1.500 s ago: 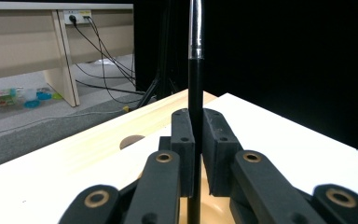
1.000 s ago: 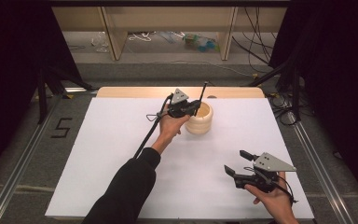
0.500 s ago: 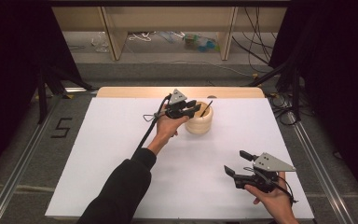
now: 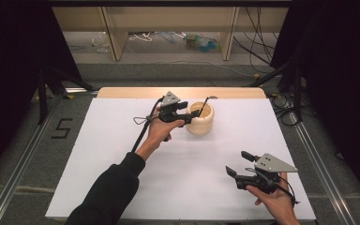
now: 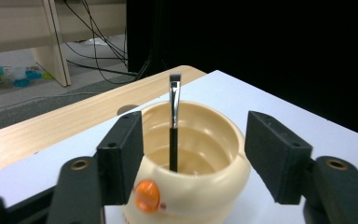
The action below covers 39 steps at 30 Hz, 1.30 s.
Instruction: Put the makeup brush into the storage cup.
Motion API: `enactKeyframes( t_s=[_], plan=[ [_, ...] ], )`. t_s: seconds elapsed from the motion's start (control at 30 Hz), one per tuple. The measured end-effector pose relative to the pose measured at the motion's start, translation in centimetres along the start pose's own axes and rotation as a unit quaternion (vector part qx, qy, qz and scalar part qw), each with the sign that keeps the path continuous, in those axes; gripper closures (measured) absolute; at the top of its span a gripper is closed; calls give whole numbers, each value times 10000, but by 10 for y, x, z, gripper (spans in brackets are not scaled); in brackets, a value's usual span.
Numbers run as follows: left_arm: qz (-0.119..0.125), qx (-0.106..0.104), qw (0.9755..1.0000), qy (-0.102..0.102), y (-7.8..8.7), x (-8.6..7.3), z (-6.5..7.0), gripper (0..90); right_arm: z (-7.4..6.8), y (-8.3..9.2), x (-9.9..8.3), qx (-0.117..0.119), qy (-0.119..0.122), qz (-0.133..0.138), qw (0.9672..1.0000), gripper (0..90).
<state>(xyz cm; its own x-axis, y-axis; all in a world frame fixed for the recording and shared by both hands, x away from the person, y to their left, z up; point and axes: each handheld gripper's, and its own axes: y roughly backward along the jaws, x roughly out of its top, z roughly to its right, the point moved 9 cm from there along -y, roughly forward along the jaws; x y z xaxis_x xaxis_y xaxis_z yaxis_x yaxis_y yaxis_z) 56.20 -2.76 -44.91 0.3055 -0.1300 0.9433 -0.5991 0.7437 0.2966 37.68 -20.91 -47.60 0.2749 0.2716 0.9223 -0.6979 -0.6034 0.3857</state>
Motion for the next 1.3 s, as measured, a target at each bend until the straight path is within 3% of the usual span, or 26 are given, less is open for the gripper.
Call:
enactKeyframes(
  t_s=[0.43, 0.6, 0.83, 0.87, 1.3],
  plan=[
    [5, -93, 9999, 113, 48, -15, -4, 284, -1, 0, -1, 4, -81, -60, 9999, 226],
    [-86, -55, 9999, -51, 53, -19, -6, 282, 0, -1, 1, -65, 2, 58, 10000, 226],
    [-79, -41, 10000, -20, 60, -24, -5, 278, -1, 0, 1, -13, 26, 31, 10000, 226],
    [-86, -47, 9999, -41, 61, -24, -4, 277, -2, 2, -1, -1, -41, -96, 9999, 226],
    [12, -118, 9999, -31, 72, -22, 4, 256, -1, -1, 1, 31, 2, 21, 10000, 225]
  ],
)
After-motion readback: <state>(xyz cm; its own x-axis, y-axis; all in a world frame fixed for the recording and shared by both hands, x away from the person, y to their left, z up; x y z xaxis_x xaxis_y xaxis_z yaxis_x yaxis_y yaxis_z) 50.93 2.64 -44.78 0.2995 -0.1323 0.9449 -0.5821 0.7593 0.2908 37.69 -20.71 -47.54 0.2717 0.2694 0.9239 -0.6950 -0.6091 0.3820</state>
